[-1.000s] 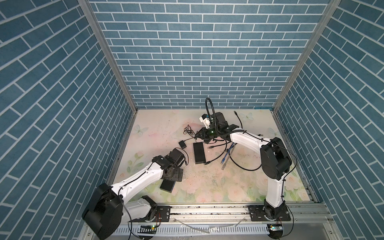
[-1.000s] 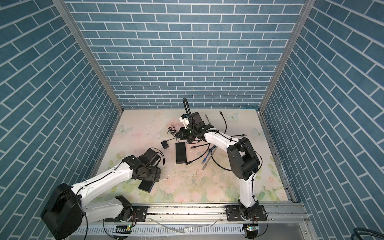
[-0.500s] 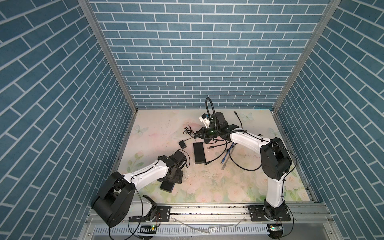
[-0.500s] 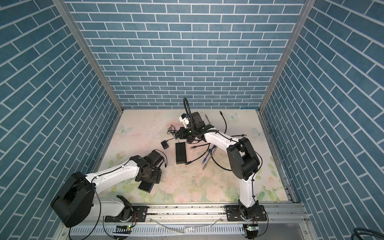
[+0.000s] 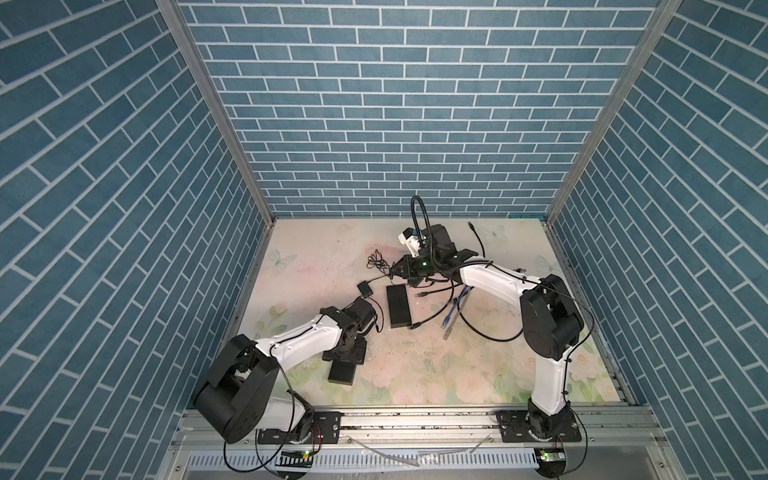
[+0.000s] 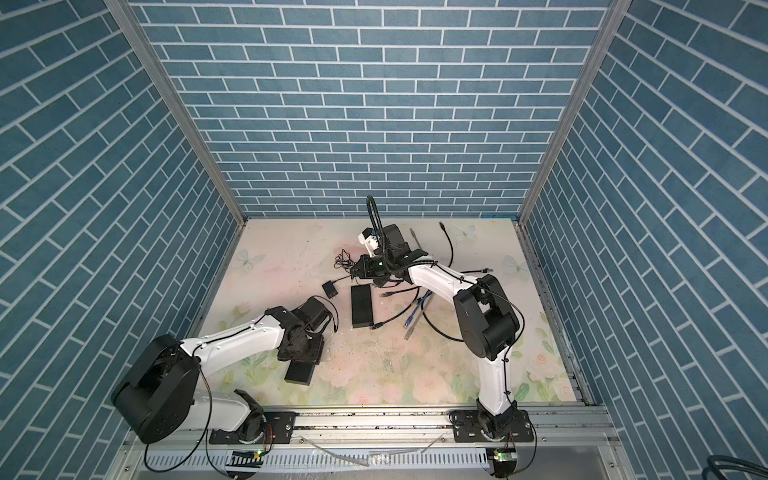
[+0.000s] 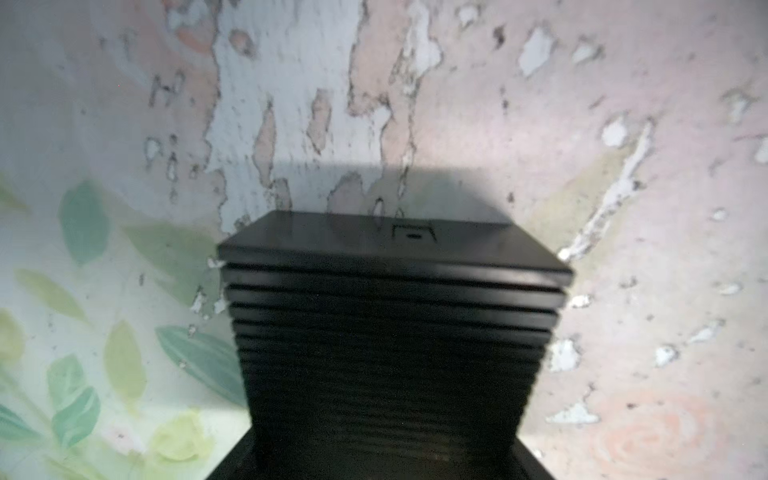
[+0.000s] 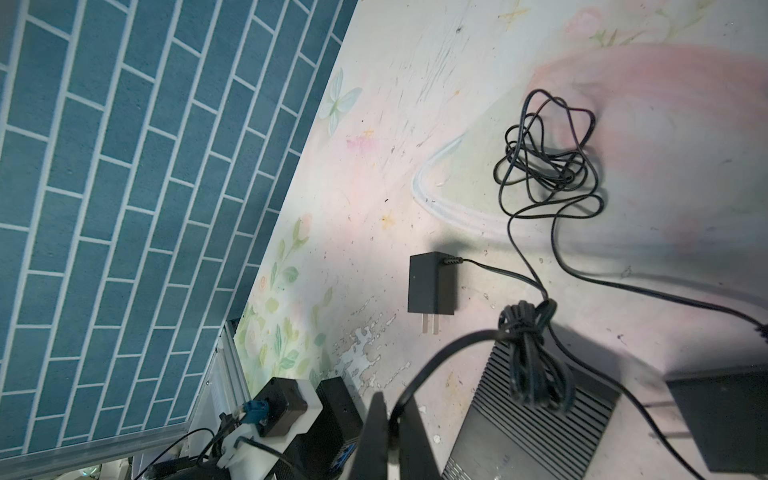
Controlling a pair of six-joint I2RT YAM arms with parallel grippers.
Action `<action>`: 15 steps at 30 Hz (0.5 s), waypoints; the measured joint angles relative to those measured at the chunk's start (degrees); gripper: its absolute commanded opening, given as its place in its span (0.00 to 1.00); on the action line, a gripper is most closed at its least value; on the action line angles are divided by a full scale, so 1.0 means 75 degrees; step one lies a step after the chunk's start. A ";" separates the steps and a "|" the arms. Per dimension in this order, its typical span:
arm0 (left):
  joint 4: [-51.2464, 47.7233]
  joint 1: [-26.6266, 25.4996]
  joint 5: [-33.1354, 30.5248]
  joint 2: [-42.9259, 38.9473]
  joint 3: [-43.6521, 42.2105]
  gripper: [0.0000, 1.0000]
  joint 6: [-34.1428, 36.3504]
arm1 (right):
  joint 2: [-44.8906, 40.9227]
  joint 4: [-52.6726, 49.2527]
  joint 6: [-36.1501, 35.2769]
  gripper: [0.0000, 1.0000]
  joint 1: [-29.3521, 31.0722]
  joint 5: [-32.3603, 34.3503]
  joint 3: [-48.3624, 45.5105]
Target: Insert the plug into the switch port
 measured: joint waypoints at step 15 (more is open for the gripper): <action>0.2935 -0.0015 -0.0670 -0.0898 -0.0571 0.47 0.0787 | -0.0160 0.0592 0.0300 0.00 -0.0373 -0.0017 -0.0851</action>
